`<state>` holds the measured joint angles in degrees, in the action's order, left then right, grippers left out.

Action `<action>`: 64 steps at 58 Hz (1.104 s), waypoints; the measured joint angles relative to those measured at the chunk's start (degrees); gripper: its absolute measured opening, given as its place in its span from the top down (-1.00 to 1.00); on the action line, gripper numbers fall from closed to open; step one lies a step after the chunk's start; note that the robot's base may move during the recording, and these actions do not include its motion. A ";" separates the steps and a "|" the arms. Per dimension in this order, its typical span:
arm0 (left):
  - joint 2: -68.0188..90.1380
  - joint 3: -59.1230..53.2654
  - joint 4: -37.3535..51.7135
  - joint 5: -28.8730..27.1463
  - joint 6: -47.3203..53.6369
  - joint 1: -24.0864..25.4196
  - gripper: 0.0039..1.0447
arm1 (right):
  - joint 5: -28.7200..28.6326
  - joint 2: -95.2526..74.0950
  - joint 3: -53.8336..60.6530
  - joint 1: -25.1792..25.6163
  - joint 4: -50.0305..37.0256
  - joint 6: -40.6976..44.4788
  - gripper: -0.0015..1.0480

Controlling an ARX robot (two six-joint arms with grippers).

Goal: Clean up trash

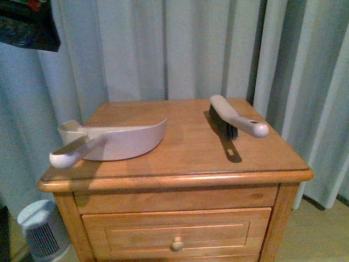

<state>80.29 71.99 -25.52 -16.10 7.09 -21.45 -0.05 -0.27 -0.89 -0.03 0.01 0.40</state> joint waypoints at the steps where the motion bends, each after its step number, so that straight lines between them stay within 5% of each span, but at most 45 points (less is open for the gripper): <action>1: 0.96 0.57 -0.02 -0.44 -0.20 -0.15 -0.86 | 0.02 0.00 0.00 0.00 0.00 0.02 -0.86; 16: 10.49 3.30 -0.31 -5.03 -0.92 -0.63 -0.86 | 0.02 0.00 0.00 0.00 0.00 0.02 -0.86; 64: 20.22 -0.20 6.47 -1.81 -2.32 2.08 -0.86 | 0.02 0.00 0.00 0.00 0.00 0.00 -0.86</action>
<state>100.51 71.79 -19.05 -17.91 4.78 -19.38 -0.03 -0.27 -0.89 -0.03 0.01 0.40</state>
